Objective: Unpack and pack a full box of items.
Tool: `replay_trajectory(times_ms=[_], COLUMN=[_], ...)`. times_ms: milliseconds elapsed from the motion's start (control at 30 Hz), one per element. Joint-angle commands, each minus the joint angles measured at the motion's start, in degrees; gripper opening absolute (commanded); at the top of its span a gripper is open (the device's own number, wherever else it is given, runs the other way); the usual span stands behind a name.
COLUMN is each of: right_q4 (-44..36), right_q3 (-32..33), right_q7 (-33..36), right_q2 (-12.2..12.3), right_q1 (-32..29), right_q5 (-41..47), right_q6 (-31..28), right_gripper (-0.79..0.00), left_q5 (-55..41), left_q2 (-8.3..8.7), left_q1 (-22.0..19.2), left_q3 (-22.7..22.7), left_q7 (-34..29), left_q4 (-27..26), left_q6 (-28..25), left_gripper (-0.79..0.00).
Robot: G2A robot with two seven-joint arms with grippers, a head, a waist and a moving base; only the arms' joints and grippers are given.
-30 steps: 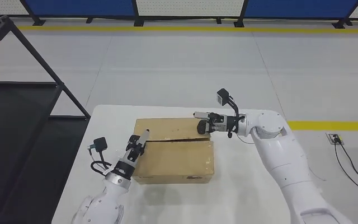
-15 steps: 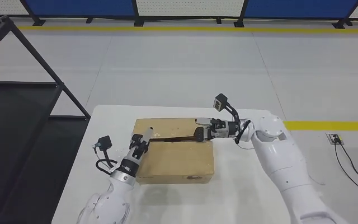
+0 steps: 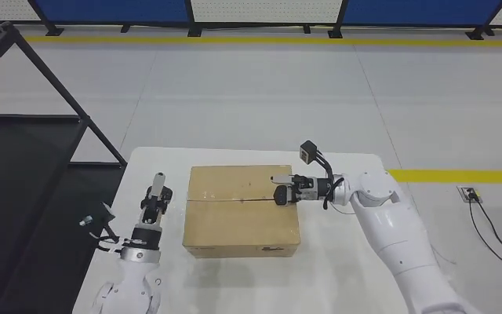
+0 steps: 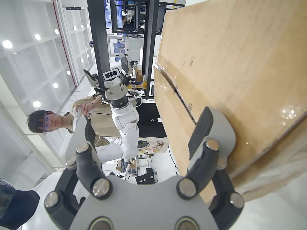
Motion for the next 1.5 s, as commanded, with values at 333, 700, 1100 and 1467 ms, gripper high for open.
replay_trajectory(times_ms=[333, 700, 1100, 1467], right_q4=[-1.49, -5.41, -8.13, -8.93], right_q3=[-0.99, -1.02, -2.12, -2.44], right_q7=[-1.72, -3.04, -2.18, -2.55], right_q2=[0.38, 0.72, 1.35, 1.47], right_q1=[0.01, -2.08, -2.28, -2.29], right_q5=[-3.27, -3.27, -4.19, -5.63], right_q6=[0.45, 0.90, -0.02, -1.17], right_gripper=[0.000, 0.000, 0.000, 0.000], left_q5=[-3.71, 11.51, 48.40, 49.78], left_q2=[0.21, 0.44, 1.68, 1.68], left_q1=[5.61, 6.85, 8.82, 8.63], left_q3=[-6.08, -3.84, -2.99, -2.87], left_q7=[0.09, 0.02, 2.76, 2.66], left_q4=[0.47, 4.78, 8.81, 9.59], left_q6=[0.43, 7.57, 12.43, 12.74], left_gripper=[0.000, 0.000, 0.000, 0.000])
